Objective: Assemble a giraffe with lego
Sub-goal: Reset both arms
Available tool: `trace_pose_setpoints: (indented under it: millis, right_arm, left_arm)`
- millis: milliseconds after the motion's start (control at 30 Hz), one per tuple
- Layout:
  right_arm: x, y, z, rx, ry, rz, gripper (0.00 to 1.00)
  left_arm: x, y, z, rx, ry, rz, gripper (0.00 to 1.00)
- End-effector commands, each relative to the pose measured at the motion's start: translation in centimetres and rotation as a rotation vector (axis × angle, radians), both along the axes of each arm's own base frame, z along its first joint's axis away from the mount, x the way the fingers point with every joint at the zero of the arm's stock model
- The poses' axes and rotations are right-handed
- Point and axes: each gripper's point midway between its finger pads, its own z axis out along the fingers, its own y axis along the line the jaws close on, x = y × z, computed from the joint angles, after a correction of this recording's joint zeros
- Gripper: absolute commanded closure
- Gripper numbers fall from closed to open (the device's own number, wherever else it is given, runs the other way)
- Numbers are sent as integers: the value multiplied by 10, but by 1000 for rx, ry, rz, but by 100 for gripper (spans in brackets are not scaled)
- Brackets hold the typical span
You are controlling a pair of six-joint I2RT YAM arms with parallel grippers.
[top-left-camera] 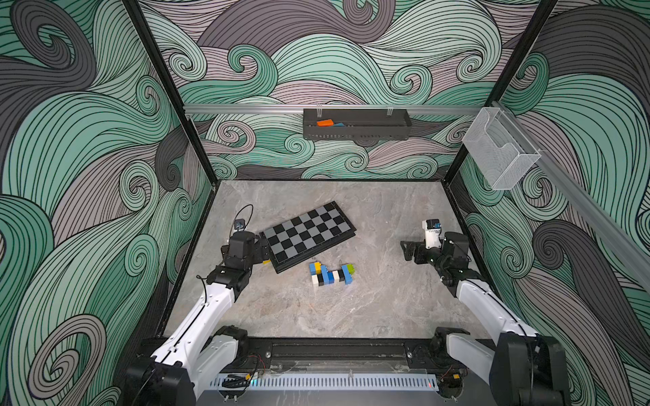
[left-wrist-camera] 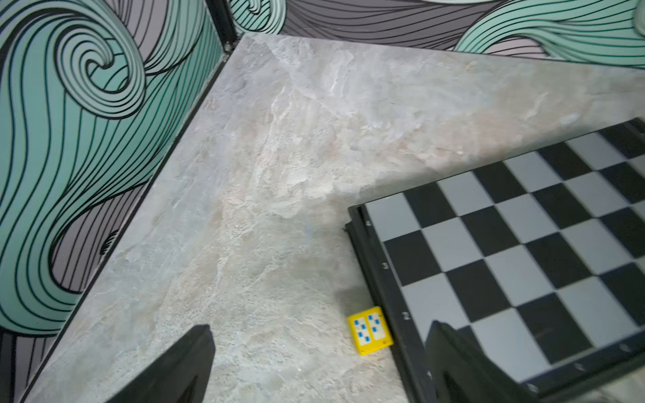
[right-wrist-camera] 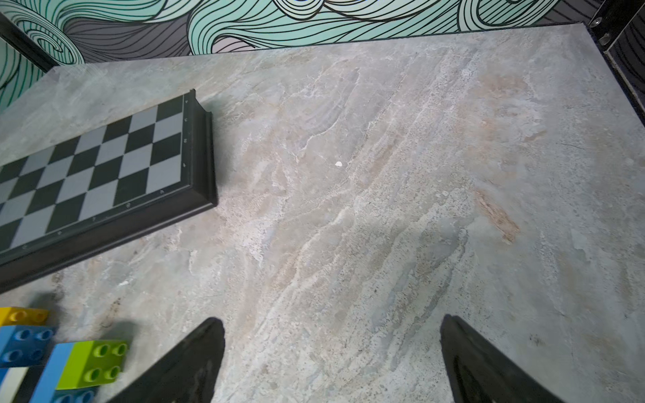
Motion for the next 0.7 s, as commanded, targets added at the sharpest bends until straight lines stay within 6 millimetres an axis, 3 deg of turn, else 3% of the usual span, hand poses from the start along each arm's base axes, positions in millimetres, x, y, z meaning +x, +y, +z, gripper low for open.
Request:
trace_pose_setpoints:
  millis: [0, 100, 200, 300, 367, 433, 467, 500, 533, 667]
  right_arm:
    - [20, 3, 22, -4, -210, 60, 1]
    - [25, 3, 18, 29, -284, 48, 1]
    - [45, 1, 18, 11, -313, 59, 1]
    - [68, 3, 5, 61, -306, 85, 1]
    - [67, 11, -4, -27, -233, 74, 1]
    - [64, 16, -13, -52, -291, 80, 1]
    - [67, 9, -9, -52, -329, 34, 1]
    - [68, 4, -11, -71, -288, 1, 1]
    - [70, 2, -17, -105, -237, -32, 1]
    - [72, 4, -17, -138, -249, -42, 1]
  left_arm:
    - [22, 19, 18, -2, -142, 38, 1]
    - [22, 27, 1, -29, -129, 60, 1]
    - [30, 34, -3, -64, -186, 76, 1]
    - [45, 41, -22, -41, -176, 81, 1]
    - [62, 37, -20, -41, -209, 36, 1]
    - [78, 31, -23, -14, -212, -33, 1]
    - [85, 33, -32, -28, -204, -41, 1]
    - [88, 30, -54, -46, -177, -61, 1]
    - [94, 24, -55, -19, -224, -116, 1]
    - [91, 26, -56, -41, -156, -93, 1]
